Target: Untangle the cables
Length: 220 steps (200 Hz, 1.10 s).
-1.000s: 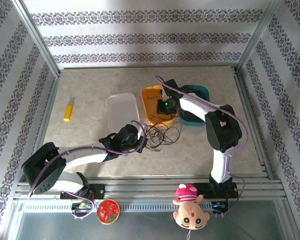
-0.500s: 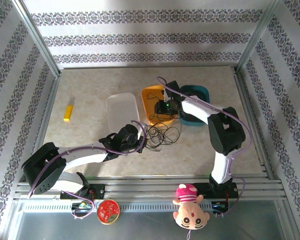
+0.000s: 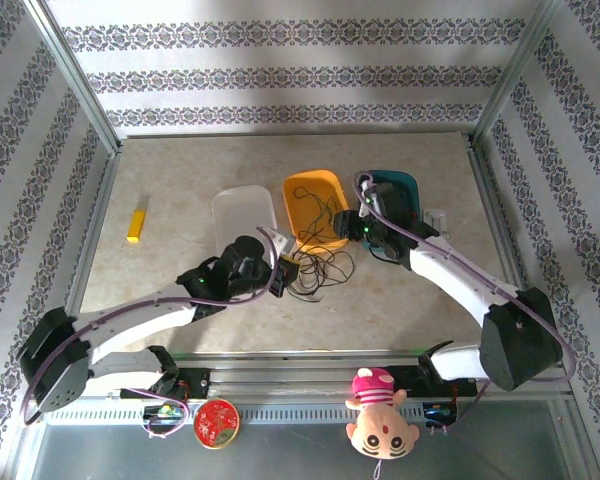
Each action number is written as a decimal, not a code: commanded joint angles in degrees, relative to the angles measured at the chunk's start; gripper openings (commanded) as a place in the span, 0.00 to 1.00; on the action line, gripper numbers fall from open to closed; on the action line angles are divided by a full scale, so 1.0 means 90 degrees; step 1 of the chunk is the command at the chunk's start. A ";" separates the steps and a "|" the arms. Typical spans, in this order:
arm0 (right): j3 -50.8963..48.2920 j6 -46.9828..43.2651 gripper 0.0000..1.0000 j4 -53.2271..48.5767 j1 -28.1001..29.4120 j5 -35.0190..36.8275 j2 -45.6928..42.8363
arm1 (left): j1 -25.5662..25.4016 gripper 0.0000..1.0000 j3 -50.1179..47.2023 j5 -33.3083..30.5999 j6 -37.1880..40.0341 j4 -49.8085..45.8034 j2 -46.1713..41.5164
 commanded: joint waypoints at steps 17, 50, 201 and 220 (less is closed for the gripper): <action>-0.0652 0.0062 0.46 0.0057 0.0022 0.0402 -0.0573 | 0.0000 0.00 0.1106 0.0382 0.0659 -0.0556 -0.0659; -0.0861 0.0099 0.47 0.0064 -0.0113 0.0434 -0.0838 | -0.0001 0.00 0.1789 0.0654 0.0943 -0.0692 -0.0738; -0.1191 -0.0866 0.51 0.0274 0.0502 -0.2700 -0.1098 | 0.0000 0.00 0.2221 0.0080 0.1100 0.0447 -0.0485; -0.1079 -0.0926 0.51 0.0327 0.0836 -0.2389 -0.0751 | 0.0000 0.00 0.2396 0.0234 0.1104 0.0380 -0.0411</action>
